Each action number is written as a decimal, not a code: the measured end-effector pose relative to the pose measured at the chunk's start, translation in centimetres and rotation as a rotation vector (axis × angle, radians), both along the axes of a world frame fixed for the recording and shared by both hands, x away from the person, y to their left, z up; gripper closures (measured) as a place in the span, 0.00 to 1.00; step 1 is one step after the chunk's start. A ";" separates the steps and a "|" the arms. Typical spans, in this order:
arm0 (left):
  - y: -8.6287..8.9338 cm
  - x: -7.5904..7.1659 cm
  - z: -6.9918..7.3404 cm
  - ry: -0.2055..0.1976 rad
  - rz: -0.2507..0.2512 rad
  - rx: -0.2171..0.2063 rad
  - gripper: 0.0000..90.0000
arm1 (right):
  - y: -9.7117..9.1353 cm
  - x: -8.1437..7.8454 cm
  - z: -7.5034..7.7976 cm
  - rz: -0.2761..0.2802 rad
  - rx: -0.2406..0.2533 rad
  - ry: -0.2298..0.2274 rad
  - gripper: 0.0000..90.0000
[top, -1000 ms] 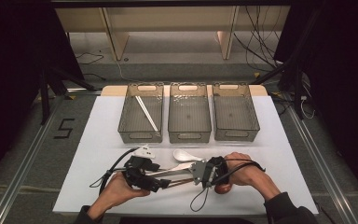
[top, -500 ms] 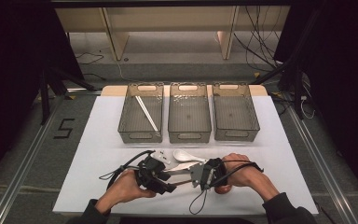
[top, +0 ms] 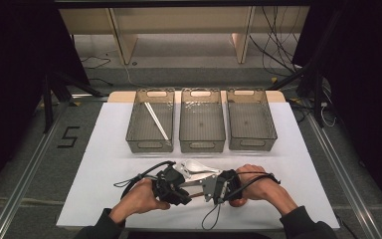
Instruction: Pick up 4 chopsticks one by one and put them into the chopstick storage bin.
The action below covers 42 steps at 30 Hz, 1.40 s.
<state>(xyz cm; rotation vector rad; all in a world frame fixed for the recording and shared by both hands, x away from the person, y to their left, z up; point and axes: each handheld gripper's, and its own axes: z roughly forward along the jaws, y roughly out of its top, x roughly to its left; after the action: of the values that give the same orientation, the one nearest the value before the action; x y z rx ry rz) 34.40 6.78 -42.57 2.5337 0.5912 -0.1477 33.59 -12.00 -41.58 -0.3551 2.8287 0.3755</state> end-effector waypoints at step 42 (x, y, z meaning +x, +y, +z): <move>9.0 3.9 4.3 -0.205 0.442 -0.226 0.95 | -5.2 1.5 0.7 -0.458 0.402 0.068 0.33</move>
<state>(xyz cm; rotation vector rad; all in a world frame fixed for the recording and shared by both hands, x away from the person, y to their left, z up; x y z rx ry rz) 38.25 15.82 -38.27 2.1113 0.9710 0.1918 35.13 -17.24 -40.92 0.3842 2.6932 0.8359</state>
